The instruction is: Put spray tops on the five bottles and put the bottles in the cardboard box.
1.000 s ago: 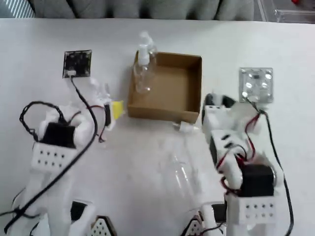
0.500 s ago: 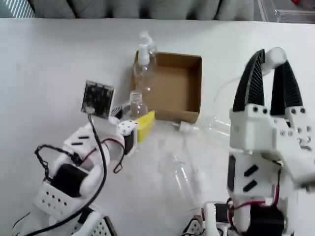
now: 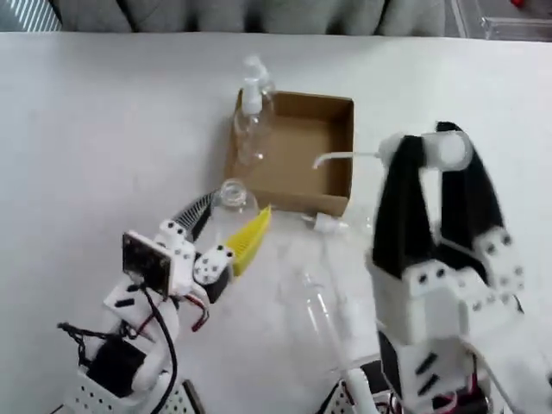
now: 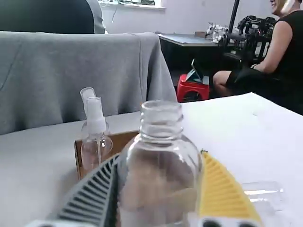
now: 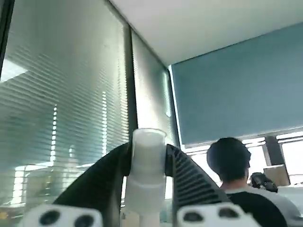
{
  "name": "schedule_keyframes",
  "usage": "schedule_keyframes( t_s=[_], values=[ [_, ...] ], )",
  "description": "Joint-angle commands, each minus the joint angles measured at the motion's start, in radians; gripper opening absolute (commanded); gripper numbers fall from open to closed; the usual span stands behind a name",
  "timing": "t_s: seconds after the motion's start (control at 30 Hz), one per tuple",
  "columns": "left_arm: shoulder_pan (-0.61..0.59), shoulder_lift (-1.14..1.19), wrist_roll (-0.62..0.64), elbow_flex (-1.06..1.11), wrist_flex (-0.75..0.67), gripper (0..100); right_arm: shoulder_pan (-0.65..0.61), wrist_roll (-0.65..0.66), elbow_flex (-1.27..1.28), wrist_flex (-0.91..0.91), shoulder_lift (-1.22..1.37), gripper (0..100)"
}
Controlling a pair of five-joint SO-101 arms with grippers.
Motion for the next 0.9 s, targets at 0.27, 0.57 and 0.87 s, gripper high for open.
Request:
schedule_keyframes(
  t_s=[0.27,0.57,0.87],
  values=[
    [0.015,-0.047,-0.015,0.037,-0.041,2,-0.216,0.025,-0.094,0.027,0.257,1.6],
    [0.015,-0.047,-0.015,0.037,-0.040,2,-0.220,0.020,-0.086,0.015,0.315,1.6],
    [0.015,-0.047,-0.015,0.038,-0.038,2,-0.220,0.020,-0.094,0.015,0.315,1.6]
  ],
)
